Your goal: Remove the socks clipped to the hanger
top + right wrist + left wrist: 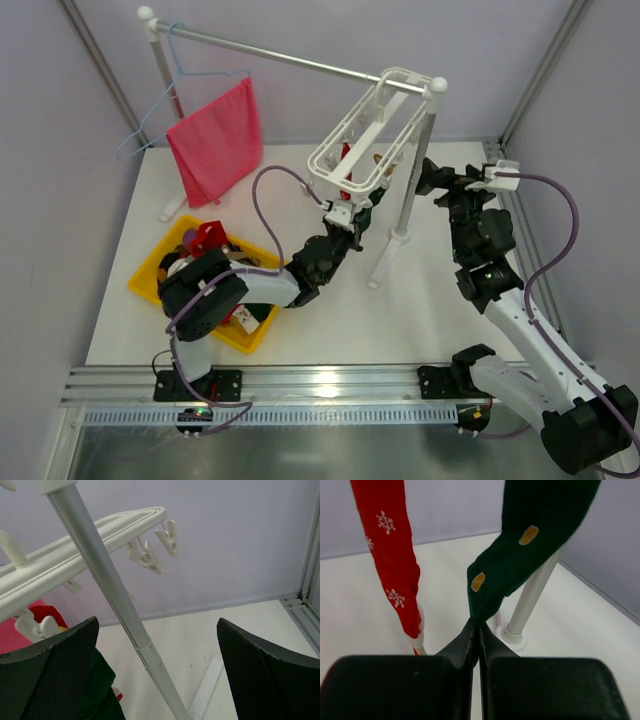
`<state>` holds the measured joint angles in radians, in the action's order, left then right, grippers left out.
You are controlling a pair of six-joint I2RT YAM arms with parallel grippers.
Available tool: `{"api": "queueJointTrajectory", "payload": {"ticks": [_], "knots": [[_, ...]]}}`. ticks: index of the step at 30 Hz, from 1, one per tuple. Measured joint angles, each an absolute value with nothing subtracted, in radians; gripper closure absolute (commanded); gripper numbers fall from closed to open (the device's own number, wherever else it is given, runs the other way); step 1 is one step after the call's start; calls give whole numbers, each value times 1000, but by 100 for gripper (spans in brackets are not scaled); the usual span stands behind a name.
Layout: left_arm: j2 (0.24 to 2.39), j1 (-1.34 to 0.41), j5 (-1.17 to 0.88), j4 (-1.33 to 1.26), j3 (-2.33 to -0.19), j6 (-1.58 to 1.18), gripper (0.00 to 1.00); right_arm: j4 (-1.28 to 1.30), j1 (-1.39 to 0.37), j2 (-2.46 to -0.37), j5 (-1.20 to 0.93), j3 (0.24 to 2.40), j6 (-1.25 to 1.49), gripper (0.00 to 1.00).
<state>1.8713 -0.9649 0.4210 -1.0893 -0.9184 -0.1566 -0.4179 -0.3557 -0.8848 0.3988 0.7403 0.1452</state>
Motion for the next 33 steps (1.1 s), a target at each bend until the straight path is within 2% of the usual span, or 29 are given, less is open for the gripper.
{"api": "queueJointTrajectory", "payload": {"ticks": [12, 19, 33], "knots": [[1626, -994, 481, -1092, -714, -145, 100, -462, -355, -943, 224, 740, 191, 0], [1621, -1045, 529, -1085, -699, -116, 100, -485, -372, -941, 181, 738, 224, 0], [1663, -1151, 609, -1119, -720, -49, 100, -484, -525, -944, 227, 739, 159, 0]]}}
